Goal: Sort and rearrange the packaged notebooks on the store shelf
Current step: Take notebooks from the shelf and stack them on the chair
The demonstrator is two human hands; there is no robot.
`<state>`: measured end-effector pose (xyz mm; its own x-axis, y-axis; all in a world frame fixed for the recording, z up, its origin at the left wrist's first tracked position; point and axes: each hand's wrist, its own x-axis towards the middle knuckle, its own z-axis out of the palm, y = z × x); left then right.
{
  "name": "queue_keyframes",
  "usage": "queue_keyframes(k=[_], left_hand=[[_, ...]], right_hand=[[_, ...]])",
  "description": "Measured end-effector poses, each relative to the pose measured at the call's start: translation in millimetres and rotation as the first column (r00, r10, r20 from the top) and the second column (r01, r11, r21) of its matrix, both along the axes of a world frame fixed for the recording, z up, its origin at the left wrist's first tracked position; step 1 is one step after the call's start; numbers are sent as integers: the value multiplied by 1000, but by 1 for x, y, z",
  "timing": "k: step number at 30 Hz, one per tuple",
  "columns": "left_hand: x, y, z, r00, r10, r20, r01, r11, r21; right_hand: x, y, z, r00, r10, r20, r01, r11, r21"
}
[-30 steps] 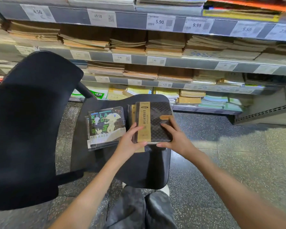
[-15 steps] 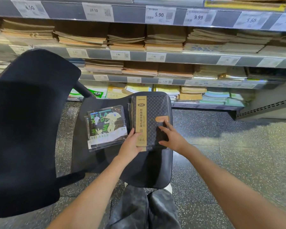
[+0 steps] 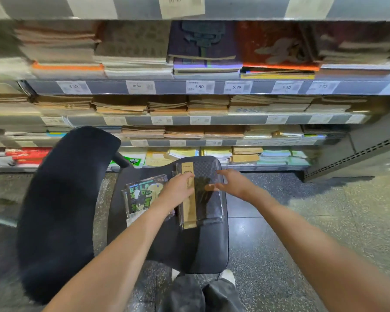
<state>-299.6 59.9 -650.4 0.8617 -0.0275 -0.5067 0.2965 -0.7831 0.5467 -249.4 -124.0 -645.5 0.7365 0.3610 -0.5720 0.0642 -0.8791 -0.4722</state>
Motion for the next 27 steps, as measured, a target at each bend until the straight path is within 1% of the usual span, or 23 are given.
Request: queue_keyframes(k=[7, 13, 18, 23, 27], left_hand=[[47, 3, 101, 985, -54, 161, 50, 998, 23], [83, 6, 198, 954, -102, 283, 79, 993, 91], [101, 11, 283, 909, -111, 402, 47, 985, 165], [106, 15, 355, 864, -104, 493, 26, 986, 163], [113, 19, 412, 800, -206, 564, 76, 967, 244]], right_hand=[[36, -6, 99, 984, 41, 174, -34, 999, -42], [62, -4, 197, 943, 52, 328, -39, 998, -45], [74, 2, 281, 882, 19, 471, -11, 1000, -19], [74, 9, 352, 820, -8, 572, -10, 1000, 29], [78, 10, 404, 734, -13, 679, -21, 999, 42]])
